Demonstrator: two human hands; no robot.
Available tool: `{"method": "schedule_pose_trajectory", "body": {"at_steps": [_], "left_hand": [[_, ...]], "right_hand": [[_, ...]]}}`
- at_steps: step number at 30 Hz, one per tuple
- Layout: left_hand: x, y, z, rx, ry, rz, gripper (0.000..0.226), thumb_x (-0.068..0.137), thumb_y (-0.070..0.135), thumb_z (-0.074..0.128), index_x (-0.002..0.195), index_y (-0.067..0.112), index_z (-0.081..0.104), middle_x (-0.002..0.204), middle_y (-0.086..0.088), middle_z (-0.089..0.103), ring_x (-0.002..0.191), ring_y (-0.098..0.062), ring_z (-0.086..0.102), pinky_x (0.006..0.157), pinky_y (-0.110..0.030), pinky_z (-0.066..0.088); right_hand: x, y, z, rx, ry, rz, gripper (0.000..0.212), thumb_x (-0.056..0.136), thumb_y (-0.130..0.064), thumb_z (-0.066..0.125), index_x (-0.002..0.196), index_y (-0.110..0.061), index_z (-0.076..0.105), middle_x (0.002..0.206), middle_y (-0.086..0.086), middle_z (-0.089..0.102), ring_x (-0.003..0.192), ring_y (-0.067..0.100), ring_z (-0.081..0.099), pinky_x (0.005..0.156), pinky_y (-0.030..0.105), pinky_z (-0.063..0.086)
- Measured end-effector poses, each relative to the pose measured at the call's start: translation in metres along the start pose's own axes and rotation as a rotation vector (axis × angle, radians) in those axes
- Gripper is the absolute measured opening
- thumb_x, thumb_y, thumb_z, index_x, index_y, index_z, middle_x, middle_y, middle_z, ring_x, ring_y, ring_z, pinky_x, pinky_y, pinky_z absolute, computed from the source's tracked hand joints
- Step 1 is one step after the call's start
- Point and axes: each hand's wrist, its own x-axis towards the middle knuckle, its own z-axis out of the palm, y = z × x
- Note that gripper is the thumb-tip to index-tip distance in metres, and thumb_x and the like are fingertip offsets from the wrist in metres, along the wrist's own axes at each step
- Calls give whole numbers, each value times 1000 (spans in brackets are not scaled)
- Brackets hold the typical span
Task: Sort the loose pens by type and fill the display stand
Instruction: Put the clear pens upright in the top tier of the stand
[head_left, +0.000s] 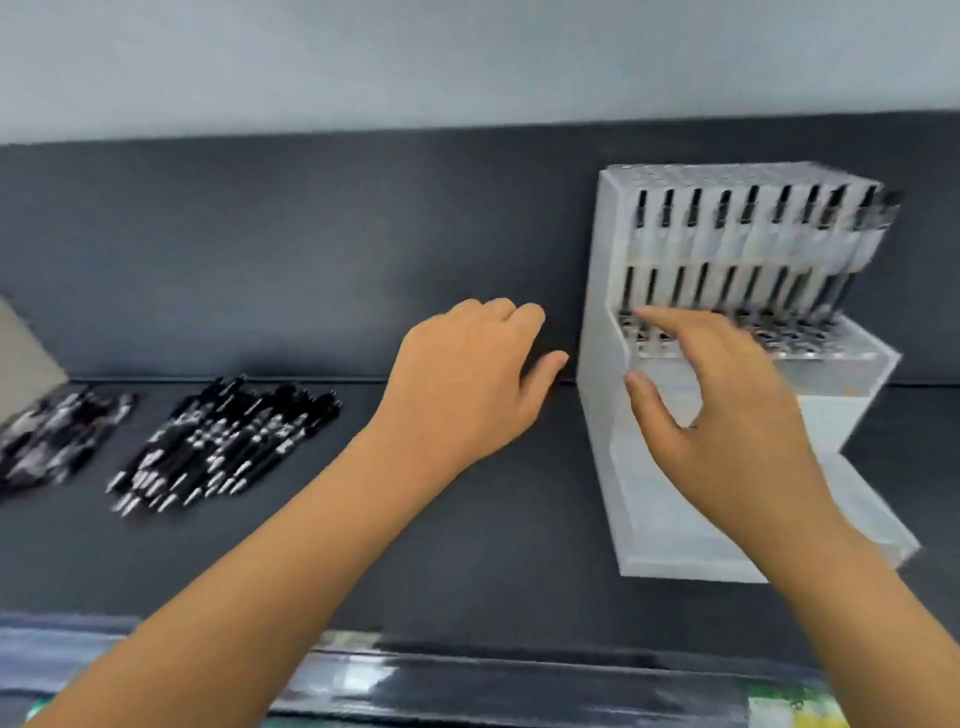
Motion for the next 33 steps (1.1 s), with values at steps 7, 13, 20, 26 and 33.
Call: {"method": "schedule_pose_trajectory", "body": {"at_steps": [7,13,20,26,33], "left_hand": [[-111,-152,-24,306,-232,-194,59,83,62,29,88,16,65,72,2,63,69,-23,60,52,-27,35],[-165,-263,-35,333,-216,-248,58,85,64,34,85,15,66,68,2,62,65,-23,59,50,-28,37],[-209,-391,-34,282,-273,-224,47,83,61,43,76,17,60,68,3,62,66,-22,60,50,-24,27],[-227,-453,-19,242,-402,-308,42,93,56,35,99,21,55,92,4,63,91,-22,59,50,-28,25],[-232,-473,-1,23,-480,-464,36,96,46,37,109,19,57,104,0,63,99,-25,60,64,-31,36]], "right_hand": [[-3,-107,105,-114,9,-132,40,87,-27,57,121,-7,61,114,9,66,115,34,57,115,52,21],[10,-210,184,-18,-38,-183,44,86,-28,57,124,-5,59,115,10,65,108,31,58,93,40,46],[31,-332,299,29,-236,-181,44,86,-34,59,124,-11,59,114,3,65,103,26,61,80,32,51],[55,-382,357,-133,-540,3,35,98,-34,44,129,-18,47,122,1,56,111,22,52,81,31,45],[83,-406,409,-145,-719,337,31,88,-37,58,95,-9,48,95,7,60,97,30,61,63,29,39]]}}
